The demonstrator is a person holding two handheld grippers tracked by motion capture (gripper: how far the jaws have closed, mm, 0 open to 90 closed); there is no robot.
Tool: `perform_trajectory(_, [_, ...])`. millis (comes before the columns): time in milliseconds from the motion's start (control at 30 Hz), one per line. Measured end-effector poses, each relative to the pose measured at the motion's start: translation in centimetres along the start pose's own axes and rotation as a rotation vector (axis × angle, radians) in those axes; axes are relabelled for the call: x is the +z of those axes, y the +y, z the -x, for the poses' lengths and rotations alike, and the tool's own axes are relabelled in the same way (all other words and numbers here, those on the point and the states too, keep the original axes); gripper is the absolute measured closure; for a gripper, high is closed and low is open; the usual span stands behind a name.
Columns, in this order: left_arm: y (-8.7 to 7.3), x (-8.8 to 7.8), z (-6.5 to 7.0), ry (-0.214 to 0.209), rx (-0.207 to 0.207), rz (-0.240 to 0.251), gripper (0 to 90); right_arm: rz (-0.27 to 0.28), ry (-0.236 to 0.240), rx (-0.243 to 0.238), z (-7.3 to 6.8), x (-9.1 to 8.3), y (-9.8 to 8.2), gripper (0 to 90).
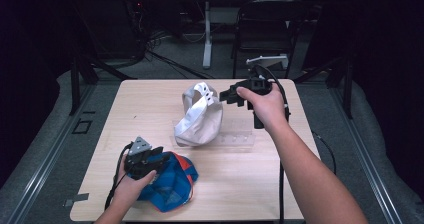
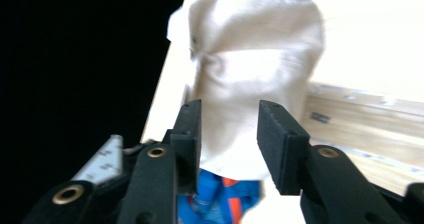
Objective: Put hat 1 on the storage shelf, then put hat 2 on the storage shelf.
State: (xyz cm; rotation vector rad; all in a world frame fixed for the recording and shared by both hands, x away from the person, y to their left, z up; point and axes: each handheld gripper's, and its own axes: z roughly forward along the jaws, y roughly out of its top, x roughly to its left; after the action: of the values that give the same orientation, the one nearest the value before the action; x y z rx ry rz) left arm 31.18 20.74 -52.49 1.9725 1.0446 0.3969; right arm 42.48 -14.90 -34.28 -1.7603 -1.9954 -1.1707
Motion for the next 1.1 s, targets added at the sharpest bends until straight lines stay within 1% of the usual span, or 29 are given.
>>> perform_trajectory(67, [-0.4, -0.7, -0.4, 0.026, -0.012, 0.002, 54.7, 0.022, -0.018, -0.03, 0.5, -0.5, -0.9, 60.8])
perform_trajectory(100, [-0.6, -1.1, -0.8, 0.028, -0.016, -0.005, 53.4, 0.025, -0.026, -0.036, 0.7, -0.6, -1.2, 60.3])
perform_trajectory(133, [-0.9, -1.5, -1.2, 0.039, -0.024, -0.01, 52.3, 0.029, -0.033, -0.044, 0.9, -0.7, -1.6, 59.1])
perform_trajectory(167, [-1.1, -1.9, -1.5, 0.055, -0.032, -0.012, 51.3, 0.028, -0.042, -0.058, 1.2, -0.9, -2.1, 58.5])
perform_trajectory(267, [-1.8, -2.7, -2.4, 0.08, -0.054, -0.013, 51.0, 0.025, -0.058, -0.075, 1.9, -0.9, -3.3, 58.2])
perform_trajectory(333, [-2.2, -3.2, -2.9, 0.093, -0.066, -0.013, 50.7, 0.02, -0.065, -0.089, 2.2, -0.8, -4.2, 57.9])
perform_trajectory(367, [-2.4, -3.4, -3.1, 0.093, -0.073, -0.008, 50.6, 0.026, -0.066, -0.089, 2.3, -0.8, -4.4, 57.9])
perform_trajectory(433, [-2.7, -3.8, -3.6, 0.097, -0.089, -0.006, 50.5, 0.019, -0.073, -0.107, 2.4, -0.6, -5.2, 57.8])
perform_trajectory(467, [-2.8, -3.9, -3.7, 0.098, -0.1, 0.0, 50.2, 0.028, -0.075, -0.119, 2.4, -0.4, -5.5, 57.8])
perform_trajectory(533, [-3.0, -4.1, -4.1, 0.101, -0.105, 0.01, 49.8, 0.027, -0.082, -0.139, 2.5, -0.1, -6.2, 57.7])
perform_trajectory(600, [-3.4, -4.2, -4.4, 0.107, -0.105, 0.015, 48.7, 0.021, -0.076, -0.148, 2.6, 0.2, -6.9, 57.7])
perform_trajectory(633, [-3.6, -4.2, -4.5, 0.107, -0.108, 0.004, 48.5, 0.019, -0.076, -0.149, 2.7, 0.4, -7.2, 57.7])
perform_trajectory(667, [-3.8, -4.2, -4.7, 0.115, -0.115, 0.011, 48.1, 0.019, -0.079, -0.152, 2.8, 0.6, -7.5, 57.7])
perform_trajectory(700, [-4.0, -4.2, -4.8, 0.114, -0.123, 0.009, 47.7, 0.018, -0.086, -0.158, 2.8, 0.7, -7.8, 57.7])
perform_trajectory(733, [-4.1, -4.2, -4.9, 0.114, -0.122, -0.002, 47.7, 0.012, -0.091, -0.163, 2.9, 0.9, -8.0, 57.7])
perform_trajectory(800, [-4.4, -4.3, -5.1, 0.121, -0.117, -0.008, 47.8, 0.009, -0.097, -0.167, 3.2, 1.2, -8.5, 57.7])
perform_trajectory(833, [-4.6, -4.3, -5.1, 0.127, -0.116, 0.004, 48.1, 0.011, -0.097, -0.166, 3.3, 1.3, -8.8, 57.7])
perform_trajectory(900, [-4.8, -4.5, -5.3, 0.128, -0.119, -0.002, 48.9, 0.014, -0.106, -0.174, 3.6, 1.5, -9.3, 57.7])
perform_trajectory(933, [-4.9, -4.5, -5.4, 0.13, -0.121, 0.007, 49.3, 0.014, -0.112, -0.183, 3.7, 1.6, -9.6, 57.7])
perform_trajectory(967, [-4.9, -4.6, -5.5, 0.131, -0.119, -0.006, 49.5, 0.018, -0.121, -0.188, 3.7, 1.7, -9.9, 57.7])
perform_trajectory(1000, [-5.0, -4.6, -5.6, 0.137, -0.124, 0.004, 49.7, 0.013, -0.128, -0.195, 3.8, 1.9, -10.2, 57.8])
perform_trajectory(1067, [-5.1, -4.7, -5.7, 0.138, -0.129, -0.002, 50.0, 0.008, -0.133, -0.205, 4.0, 2.2, -10.9, 57.9])
perform_trajectory(1100, [-5.2, -4.7, -5.8, 0.14, -0.131, 0.006, 50.2, 0.006, -0.136, -0.209, 4.1, 2.3, -11.2, 58.1])
